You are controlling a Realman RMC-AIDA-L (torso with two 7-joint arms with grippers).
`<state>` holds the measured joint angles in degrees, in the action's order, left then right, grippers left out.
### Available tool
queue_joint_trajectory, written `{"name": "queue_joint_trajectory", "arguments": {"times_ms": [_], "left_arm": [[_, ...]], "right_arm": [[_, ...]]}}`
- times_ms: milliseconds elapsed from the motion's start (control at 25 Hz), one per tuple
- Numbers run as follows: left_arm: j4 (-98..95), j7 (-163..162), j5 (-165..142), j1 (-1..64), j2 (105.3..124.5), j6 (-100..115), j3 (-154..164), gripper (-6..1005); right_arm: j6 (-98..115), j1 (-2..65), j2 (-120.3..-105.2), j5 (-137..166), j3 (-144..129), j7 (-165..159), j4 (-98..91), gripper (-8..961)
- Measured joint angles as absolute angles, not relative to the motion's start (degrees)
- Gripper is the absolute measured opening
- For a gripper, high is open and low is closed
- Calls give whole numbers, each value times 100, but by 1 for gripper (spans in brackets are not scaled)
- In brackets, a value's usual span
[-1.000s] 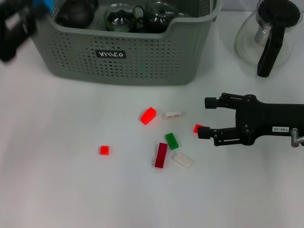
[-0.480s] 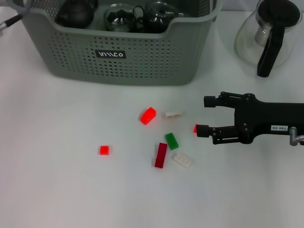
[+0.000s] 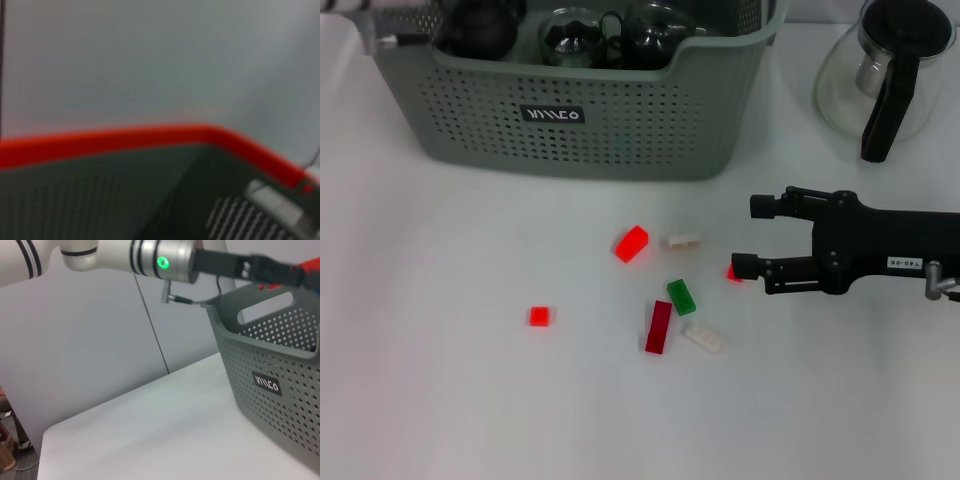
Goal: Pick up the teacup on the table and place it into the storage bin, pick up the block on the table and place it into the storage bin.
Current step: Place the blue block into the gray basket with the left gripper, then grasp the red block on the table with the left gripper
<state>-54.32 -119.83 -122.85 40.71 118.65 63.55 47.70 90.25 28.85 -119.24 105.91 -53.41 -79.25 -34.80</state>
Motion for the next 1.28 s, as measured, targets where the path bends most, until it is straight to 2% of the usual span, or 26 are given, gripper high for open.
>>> {"name": "queue_joint_trajectory", "arguments": {"times_ms": [320,520,680,760,840,1000,1160,1280], "left_arm": [[-5078,-12805,-13294,4374,11911,5727,5011,466],[-5289,-12783,-12832,4170,11950,5817,4970,500],[-5523,-12344,-11765,3767,11995,6130,4718,528],[-5537,-11660,-10830,3483,12075,6604,4348,733],[-5352,-10831,-9831,3187,12143,7280,3921,730],[-4659,-9525,-8543,2770,12152,8847,3103,723],[-4284,-8834,-8743,2455,12115,10073,2502,712],[-4300,-8116,-9301,2132,12191,10414,2362,705]], "right_arm": [[9025,2936,-11936,10589,-5342,-7936,-3480,952],[9027,2945,-11943,10586,-5343,-7936,-3480,951],[9027,2941,-11949,10579,-5321,-7943,-3480,950],[9029,2936,-11960,10579,-5301,-7944,-3481,950],[9030,2922,-11969,10579,-5280,-7943,-3480,950],[9028,2909,-11975,10579,-5267,-7916,-3462,950],[9025,2926,-11982,10580,-5265,-7901,-3411,950],[9018,2934,-11989,10582,-5265,-7896,-3399,950]]}}
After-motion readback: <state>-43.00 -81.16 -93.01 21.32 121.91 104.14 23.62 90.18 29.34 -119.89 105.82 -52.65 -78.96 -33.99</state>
